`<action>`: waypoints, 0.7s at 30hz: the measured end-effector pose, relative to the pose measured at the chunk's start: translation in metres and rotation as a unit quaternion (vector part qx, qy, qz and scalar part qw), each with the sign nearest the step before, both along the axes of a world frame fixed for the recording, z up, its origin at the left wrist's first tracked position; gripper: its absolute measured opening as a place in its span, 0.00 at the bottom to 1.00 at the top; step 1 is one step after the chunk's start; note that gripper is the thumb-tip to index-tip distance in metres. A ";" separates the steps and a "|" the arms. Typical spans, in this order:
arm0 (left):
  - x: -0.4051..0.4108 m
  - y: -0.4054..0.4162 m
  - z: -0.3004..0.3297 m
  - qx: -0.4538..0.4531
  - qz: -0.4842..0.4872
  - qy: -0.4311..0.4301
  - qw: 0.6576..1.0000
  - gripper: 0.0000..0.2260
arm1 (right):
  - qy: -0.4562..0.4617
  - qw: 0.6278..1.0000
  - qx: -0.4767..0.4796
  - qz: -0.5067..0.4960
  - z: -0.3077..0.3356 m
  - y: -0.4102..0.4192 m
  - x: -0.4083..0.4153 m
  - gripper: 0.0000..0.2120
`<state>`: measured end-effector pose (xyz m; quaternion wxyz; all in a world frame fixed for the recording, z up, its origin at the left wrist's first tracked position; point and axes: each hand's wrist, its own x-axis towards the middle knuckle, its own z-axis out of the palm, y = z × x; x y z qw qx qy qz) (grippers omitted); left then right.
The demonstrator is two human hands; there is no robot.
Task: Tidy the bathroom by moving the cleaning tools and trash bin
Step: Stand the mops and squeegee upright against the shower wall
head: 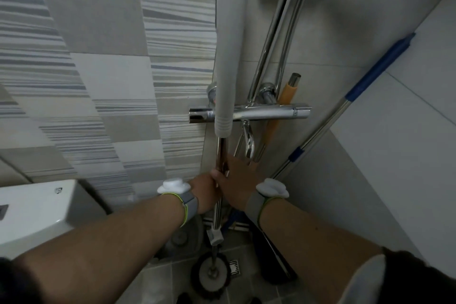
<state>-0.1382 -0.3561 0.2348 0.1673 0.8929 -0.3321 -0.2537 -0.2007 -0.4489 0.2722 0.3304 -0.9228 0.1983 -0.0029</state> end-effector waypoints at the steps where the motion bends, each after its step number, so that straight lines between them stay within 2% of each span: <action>1: -0.004 0.004 -0.002 0.006 -0.007 -0.005 1.000 0.16 | -0.013 1.000 0.002 0.002 0.001 0.004 -0.002 0.06; 9: -0.034 0.042 -0.010 -0.006 0.041 0.043 0.998 0.16 | -0.080 0.996 0.025 0.039 -0.005 0.039 -0.019 0.07; 14: -0.064 0.066 -0.003 -0.037 0.084 0.046 0.995 0.12 | -0.090 0.991 0.035 0.091 0.006 0.061 -0.040 0.10; 21: -0.118 0.083 0.027 -0.009 0.148 0.015 0.989 0.14 | -0.086 0.987 0.018 0.134 0.044 0.076 -0.076 0.13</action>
